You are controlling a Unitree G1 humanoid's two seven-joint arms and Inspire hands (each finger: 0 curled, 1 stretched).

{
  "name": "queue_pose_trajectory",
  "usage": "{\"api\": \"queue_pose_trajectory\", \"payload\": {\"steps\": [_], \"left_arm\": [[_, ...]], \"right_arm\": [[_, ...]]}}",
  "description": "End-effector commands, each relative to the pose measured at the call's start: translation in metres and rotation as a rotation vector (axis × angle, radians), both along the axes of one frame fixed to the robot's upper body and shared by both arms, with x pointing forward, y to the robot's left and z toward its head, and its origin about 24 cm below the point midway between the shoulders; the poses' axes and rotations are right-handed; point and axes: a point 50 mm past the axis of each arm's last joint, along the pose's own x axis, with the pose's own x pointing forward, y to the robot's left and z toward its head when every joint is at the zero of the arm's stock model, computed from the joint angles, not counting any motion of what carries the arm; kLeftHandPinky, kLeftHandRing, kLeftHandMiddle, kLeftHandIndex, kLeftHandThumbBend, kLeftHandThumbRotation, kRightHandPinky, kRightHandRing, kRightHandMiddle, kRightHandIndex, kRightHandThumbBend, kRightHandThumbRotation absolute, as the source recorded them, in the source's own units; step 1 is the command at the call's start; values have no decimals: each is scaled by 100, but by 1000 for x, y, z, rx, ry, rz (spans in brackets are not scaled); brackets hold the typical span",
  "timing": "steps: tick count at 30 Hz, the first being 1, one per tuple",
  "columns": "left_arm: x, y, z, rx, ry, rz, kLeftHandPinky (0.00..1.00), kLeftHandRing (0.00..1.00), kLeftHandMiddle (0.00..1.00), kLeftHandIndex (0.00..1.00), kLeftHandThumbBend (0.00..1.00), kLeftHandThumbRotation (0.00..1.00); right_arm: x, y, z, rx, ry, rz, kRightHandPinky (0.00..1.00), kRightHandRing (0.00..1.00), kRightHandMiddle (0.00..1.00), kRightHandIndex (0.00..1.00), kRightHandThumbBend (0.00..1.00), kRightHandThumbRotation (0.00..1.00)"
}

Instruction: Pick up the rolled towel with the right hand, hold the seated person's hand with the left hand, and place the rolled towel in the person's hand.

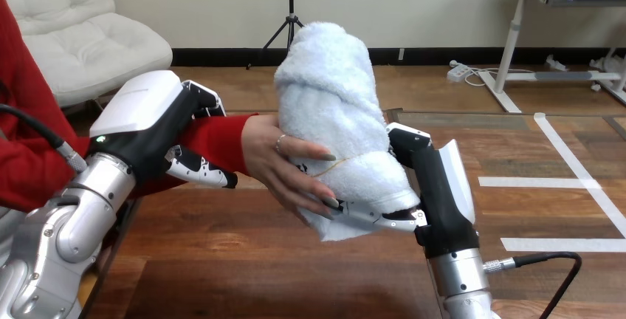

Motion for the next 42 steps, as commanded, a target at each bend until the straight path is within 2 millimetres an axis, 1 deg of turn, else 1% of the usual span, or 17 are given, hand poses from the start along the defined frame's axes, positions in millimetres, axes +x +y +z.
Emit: {"api": "queue_pose_trajectory", "payload": {"steps": [1,20,42], "left_arm": [[10,-10,52,-51,-213,-37,33,37,41,40,84,0],[9,-9,49,-53,-208,-33,33,36,41,40,84,0],[6,-11,48,-44,-190,-28,35,39,42,41,83,0]], "right_arm": [[1,23,21,33,-103,107,31,35,41,44,69,0],[-5,29,17,27,-86,162,32,37,42,45,70,0],[-7,28,13,3,-17,195,33,37,42,45,68,0]]}}
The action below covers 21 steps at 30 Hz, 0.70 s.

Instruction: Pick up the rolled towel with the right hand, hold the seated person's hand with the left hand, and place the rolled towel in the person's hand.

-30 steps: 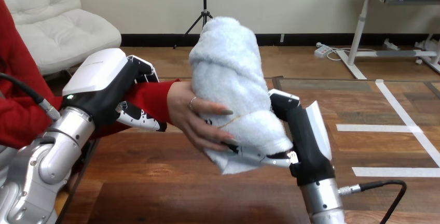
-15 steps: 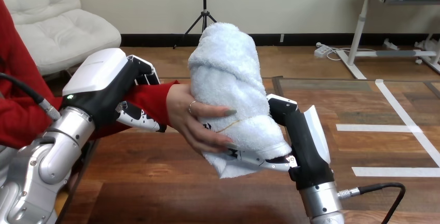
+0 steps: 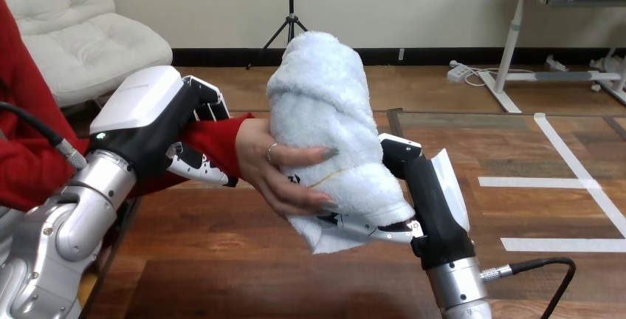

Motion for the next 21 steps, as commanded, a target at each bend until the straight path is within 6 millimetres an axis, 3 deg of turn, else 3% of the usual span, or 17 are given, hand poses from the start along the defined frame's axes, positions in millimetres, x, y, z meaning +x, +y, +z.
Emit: {"api": "queue_pose_trajectory", "payload": {"steps": [1,11,17,21], "left_arm": [[7,-9,43,-40,-172,-22,35,39,42,41,83,0],[6,-10,41,-44,-165,-25,35,39,43,42,83,0],[5,-10,40,-43,-157,-20,35,40,43,42,83,0],[4,-10,39,-43,-154,-24,36,40,44,43,83,0]], "right_arm": [[1,25,15,-13,-56,131,33,37,42,45,67,0],[1,23,14,-27,-5,144,33,37,43,48,65,0],[1,22,14,-23,35,166,34,39,46,52,66,10],[1,20,15,-28,68,187,37,45,51,56,68,23]]}}
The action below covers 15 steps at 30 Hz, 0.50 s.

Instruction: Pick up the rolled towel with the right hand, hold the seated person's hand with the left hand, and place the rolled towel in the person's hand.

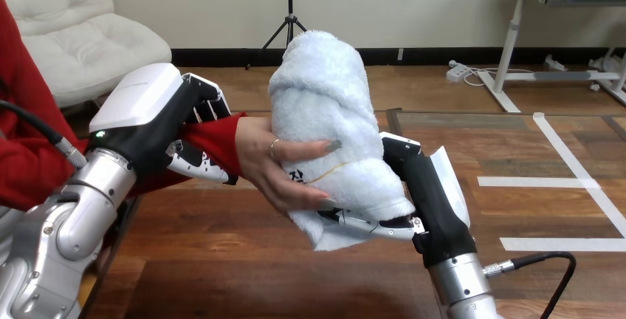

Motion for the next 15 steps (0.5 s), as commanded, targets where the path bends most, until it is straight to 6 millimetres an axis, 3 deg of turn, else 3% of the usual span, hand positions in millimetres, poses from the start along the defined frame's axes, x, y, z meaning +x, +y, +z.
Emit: {"api": "queue_pose_trajectory", "payload": {"steps": [1,11,15], "left_arm": [[4,-10,38,-40,-153,-33,36,40,44,43,83,0],[2,-11,38,-30,-121,-64,38,44,47,46,84,0],[1,-11,39,-13,-104,-73,40,47,50,49,85,1]], "right_arm": [[0,23,12,-27,-18,156,38,46,52,57,69,26],[1,18,13,-36,88,218,53,64,69,71,84,66],[2,16,13,-31,128,230,57,68,73,75,90,76]]}}
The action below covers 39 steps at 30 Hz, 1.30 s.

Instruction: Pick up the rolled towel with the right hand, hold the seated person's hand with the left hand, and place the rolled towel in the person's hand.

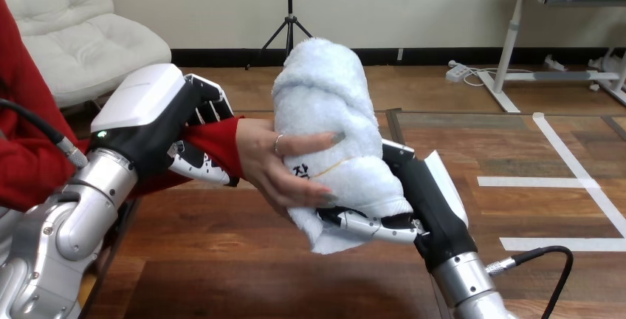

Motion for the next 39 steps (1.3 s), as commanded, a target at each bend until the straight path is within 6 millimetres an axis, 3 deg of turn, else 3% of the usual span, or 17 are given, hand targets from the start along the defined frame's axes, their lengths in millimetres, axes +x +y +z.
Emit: {"api": "queue_pose_trajectory", "payload": {"steps": [1,7,14,39], "left_arm": [[2,-9,38,-17,-128,-50,41,48,51,50,85,1],[0,-10,40,80,-119,-59,44,53,56,56,85,14],[-1,-10,40,103,-106,-56,48,59,63,61,95,36],[-5,-6,38,47,-115,-45,55,67,69,68,100,69]], "right_arm": [[2,21,15,-17,-19,153,58,68,74,76,91,79],[3,17,15,-9,15,174,63,73,78,81,98,91],[3,13,15,7,50,199,69,79,81,86,100,98],[6,-1,15,-26,122,255,84,90,91,96,100,100]]}}
